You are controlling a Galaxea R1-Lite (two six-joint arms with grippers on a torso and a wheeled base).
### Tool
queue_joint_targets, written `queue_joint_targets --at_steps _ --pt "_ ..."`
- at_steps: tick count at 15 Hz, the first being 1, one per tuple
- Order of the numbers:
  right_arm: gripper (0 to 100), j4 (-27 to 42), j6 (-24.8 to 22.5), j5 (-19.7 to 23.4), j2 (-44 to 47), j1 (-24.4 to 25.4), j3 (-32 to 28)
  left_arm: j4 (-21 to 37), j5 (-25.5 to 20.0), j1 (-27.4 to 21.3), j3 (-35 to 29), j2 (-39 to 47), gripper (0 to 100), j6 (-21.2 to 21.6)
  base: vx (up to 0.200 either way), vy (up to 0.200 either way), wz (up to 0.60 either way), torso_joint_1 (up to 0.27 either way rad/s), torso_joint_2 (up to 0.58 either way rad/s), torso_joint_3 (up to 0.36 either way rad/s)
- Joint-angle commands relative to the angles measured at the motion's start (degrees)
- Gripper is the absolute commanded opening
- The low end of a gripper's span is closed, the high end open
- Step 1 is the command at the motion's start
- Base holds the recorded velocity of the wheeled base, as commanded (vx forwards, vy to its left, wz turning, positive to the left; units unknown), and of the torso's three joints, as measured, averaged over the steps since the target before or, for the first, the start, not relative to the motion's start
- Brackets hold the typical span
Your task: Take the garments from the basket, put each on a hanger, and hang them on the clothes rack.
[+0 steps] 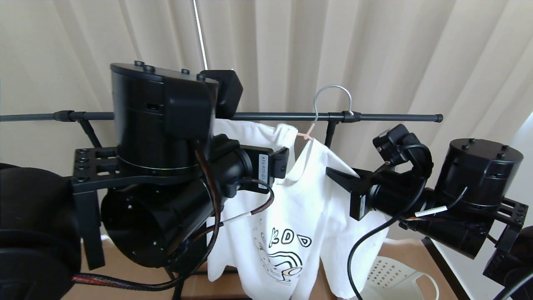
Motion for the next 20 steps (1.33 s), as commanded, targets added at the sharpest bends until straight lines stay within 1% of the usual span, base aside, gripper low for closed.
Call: queue_joint_targets --at_steps 1,2,3,4,5,6,7,8,9,10,11,12,13,16,19,20 --pt "0 0.04 -0.50 3.05 -1.70 -3.35 1.16 -0.03 -0.71 2.32 3.42 -5.12 100 1.61 0.000 0.000 0.00 0.000 0.00 0.000" --pt "0 0.04 -1.29 6.04 -2.31 -5.54 1.77 0.06 -2.21 3.29 5.00 -6.88 100 2.23 0.000 0.000 0.00 0.000 0.00 0.000" --pt "0 0.04 -3.13 10.70 -3.10 -9.15 2.92 -0.03 -6.60 6.02 7.37 -9.34 100 2.67 0.000 0.000 0.00 0.000 0.00 0.000" --pt "0 0.04 -3.92 13.25 -3.46 -10.90 3.44 0.06 -10.03 7.60 8.60 -10.83 100 2.75 0.000 0.000 0.00 0.000 0.00 0.000" --pt "0 0.04 -4.28 18.61 -3.81 -14.33 4.15 0.06 -17.77 11.55 10.89 -13.12 100 2.84 0.000 0.000 0.00 0.000 0.00 0.000" --pt "0 0.04 -4.36 20.45 -3.90 -15.47 4.50 0.06 -20.31 12.96 11.77 -13.65 100 2.84 0.000 0.000 0.00 0.000 0.00 0.000" --pt "0 0.13 -7.09 26.08 -3.98 -18.99 5.29 0.06 -26.82 17.62 13.70 -13.91 100 2.84 0.000 0.000 0.00 0.000 0.00 0.000" --pt "0 0.13 -8.85 29.68 -3.90 -21.10 6.08 0.06 -29.45 19.73 14.49 -13.73 100 2.84 0.000 0.000 0.00 0.000 0.00 0.000" --pt "0 0.13 -9.37 31.09 -3.98 -21.80 6.34 0.06 -30.42 20.34 14.84 -13.73 100 2.84 0.000 0.000 0.00 0.000 0.00 0.000" --pt "0 0.13 -9.64 33.72 -4.16 -22.42 6.61 -0.03 -32.71 21.22 16.25 -13.03 100 2.93 0.000 0.000 0.00 0.000 0.00 0.000" --pt "0 0.13 -9.64 34.95 -4.07 -22.95 6.61 -0.12 -33.50 21.22 17.22 -12.24 100 3.02 0.000 0.000 0.00 0.000 0.00 0.000" --pt "0 0.13 -9.64 35.04 -4.07 -23.03 6.61 -0.12 -33.59 21.22 17.31 -12.06 100 3.02 0.000 0.000 0.00 0.000 0.00 0.000" --pt "0 0.13 -9.55 35.48 -4.25 -23.12 6.61 -0.30 -33.76 21.13 19.06 -10.74 100 3.02 0.000 0.000 0.00 0.000 0.00 0.000" --pt "0 0.13 -9.55 35.48 -4.95 -23.12 6.61 -4.43 -33.76 21.31 21.08 -8.28 100 2.84 0.000 0.000 0.00 0.000 0.00 0.000" --pt "0 0.31 -9.55 35.48 -5.39 -23.03 6.70 -5.57 -33.59 21.31 21.17 -5.73 100 2.58 0.000 0.000 0.00 0.000 0.00 0.000" --pt "0 0.22 -9.55 35.48 -5.74 -23.12 6.61 -7.06 -33.50 21.92 21.17 -4.33 100 2.49 0.000 0.000 0.00 0.000 0.00 0.000"
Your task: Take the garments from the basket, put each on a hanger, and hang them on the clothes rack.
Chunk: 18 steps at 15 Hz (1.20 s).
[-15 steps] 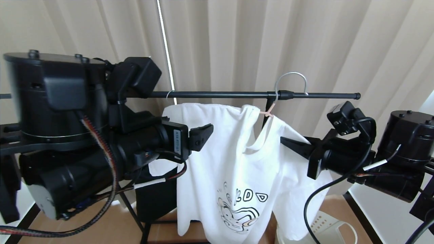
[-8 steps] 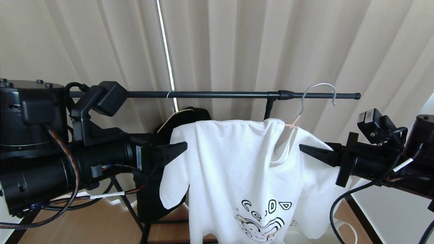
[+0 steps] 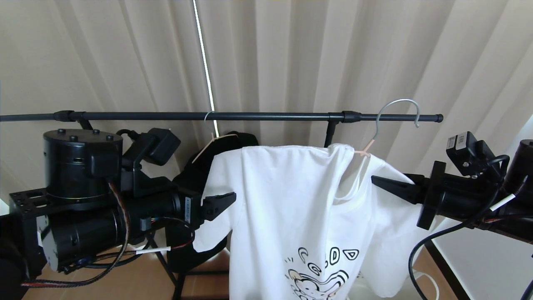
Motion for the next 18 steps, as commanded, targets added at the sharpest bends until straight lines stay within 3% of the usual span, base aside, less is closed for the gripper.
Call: queue_joint_targets --at_steps 1,2,7,15,18 --pt "0 -0.06 -0.02 0.03 -0.41 -0.02 0.00 -0.84 0.08 0.54 0.06 2.60 100 -0.06 0.000 0.000 0.00 0.000 0.00 0.000" --pt "0 -0.06 0.07 0.03 -0.50 0.07 -0.08 -1.10 0.25 0.98 0.06 2.77 0 -0.06 0.000 0.000 0.00 0.000 0.00 0.000" --pt "0 -0.06 0.07 0.03 -0.41 0.07 -0.17 -1.19 0.51 1.69 -0.29 2.69 0 -0.06 0.000 0.000 0.00 0.000 0.00 0.000" --pt "0 -0.15 0.42 0.12 -0.24 -0.02 -0.70 -1.10 2.36 6.78 1.46 1.63 0 -1.55 0.000 0.000 0.00 0.000 0.00 0.000" --pt "0 -0.15 0.51 0.38 0.03 -1.43 -0.96 -1.10 2.62 7.66 2.43 1.63 0 -5.77 0.000 0.000 0.00 0.000 0.00 0.000"
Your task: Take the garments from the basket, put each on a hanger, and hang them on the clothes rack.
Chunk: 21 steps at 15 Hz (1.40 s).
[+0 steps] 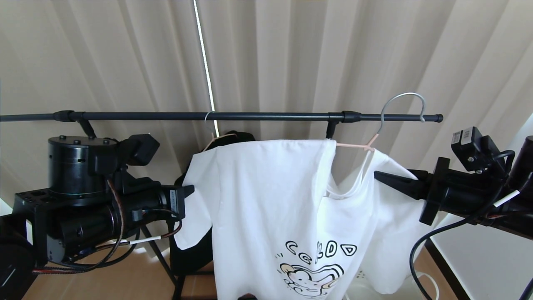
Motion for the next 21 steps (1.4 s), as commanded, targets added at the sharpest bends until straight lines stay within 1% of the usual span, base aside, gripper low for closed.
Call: queue_joint_targets --at_steps 1,2,3,4,6,9,13,16,21 --pt "0 0.00 -0.04 0.73 0.27 -0.68 -0.32 -0.01 0.45 0.54 0.69 -0.18 0 -0.82 0.000 0.000 0.00 0.000 0.00 0.000" --pt "0 0.08 0.14 1.88 0.27 -1.47 -0.41 -0.01 1.51 0.98 0.77 -0.26 0 -1.00 0.000 0.000 0.00 0.000 0.00 0.000" --pt "0 0.00 0.31 1.96 0.27 -1.56 -0.41 -0.01 1.95 0.98 0.86 -0.26 0 -1.08 0.000 0.000 0.00 0.000 0.00 0.000" --pt "0 0.00 0.93 2.14 0.27 -2.35 -0.76 -0.01 2.39 0.98 0.86 -0.35 0 -2.05 0.000 0.000 0.00 0.000 0.00 0.000" --pt "0 0.00 1.28 2.14 0.27 -2.70 -0.85 0.08 2.39 0.98 0.86 -0.26 0 -3.02 0.000 0.000 0.00 0.000 0.00 0.000" --pt "0 -0.09 1.37 2.23 0.27 -2.97 -0.85 -0.01 2.39 0.98 0.95 -0.18 0 -3.19 0.000 0.000 0.00 0.000 0.00 0.000" --pt "0 0.00 1.37 2.23 0.18 -3.05 -1.11 -0.09 2.39 1.07 2.88 -0.26 0 -3.28 0.000 0.000 0.00 0.000 0.00 0.000" --pt "0 0.00 1.37 2.23 0.18 -3.05 -1.11 -0.09 2.39 1.33 3.85 -0.35 0 -4.69 0.000 0.000 0.00 0.000 0.00 0.000" --pt "0 0.00 1.37 2.84 0.18 -3.76 -1.20 -0.09 2.39 1.33 4.29 -0.35 0 -4.78 0.000 0.000 0.00 0.000 0.00 0.000"
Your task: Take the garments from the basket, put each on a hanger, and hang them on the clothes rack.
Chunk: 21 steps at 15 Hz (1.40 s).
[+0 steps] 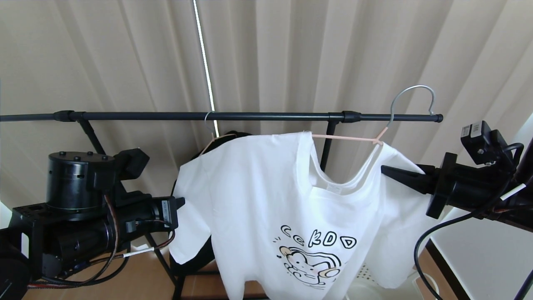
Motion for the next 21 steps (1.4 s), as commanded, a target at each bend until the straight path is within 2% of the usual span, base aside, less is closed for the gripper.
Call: queue_joint_targets --at_steps 1,4,5,10,13,15,16,19,21 --pt "0 0.02 -0.01 0.18 0.11 -0.65 -0.01 -0.01 0.01 0.00 0.22 0.08 0 -0.01 0.000 0.000 0.00 0.000 0.00 0.000" --pt "0 0.02 -0.01 0.18 0.02 -0.65 -0.09 -0.01 -0.08 -0.09 0.48 0.08 0 -0.10 0.000 0.000 0.00 0.000 0.00 0.000" --pt "0 0.02 -0.01 0.18 0.11 -0.65 -0.09 -0.01 -0.08 0.00 0.48 0.08 100 -0.10 0.000 0.000 0.00 0.000 0.00 0.000" --pt "0 0.11 -0.10 0.36 0.37 -0.65 0.43 -0.01 -0.69 -0.35 1.36 -2.74 100 -0.10 0.000 0.000 0.00 0.000 0.00 0.000" --pt "0 0.02 -0.45 5.28 1.17 -0.56 1.49 0.17 -2.54 -1.93 -0.13 -8.54 100 0.08 0.000 0.000 0.00 0.000 0.00 0.000" --pt "0 0.02 -0.71 6.07 2.92 -0.47 1.58 1.93 -7.37 -2.11 -3.91 -11.09 100 0.43 0.000 0.000 0.00 0.000 0.00 0.000" --pt "0 0.02 -0.80 6.07 3.63 -0.21 1.75 4.83 -9.13 -2.11 -8.04 -11.09 100 1.40 0.000 0.000 0.00 0.000 0.00 0.000" --pt "0 0.02 -2.29 6.16 4.42 1.28 2.45 14.58 -10.80 -5.45 -18.24 -10.91 100 2.10 0.000 0.000 0.00 0.000 0.00 0.000" --pt "0 0.02 -2.29 6.16 4.33 1.99 2.72 16.34 -13.00 -6.85 -20.52 -10.56 100 4.03 0.000 0.000 0.00 0.000 0.00 0.000"
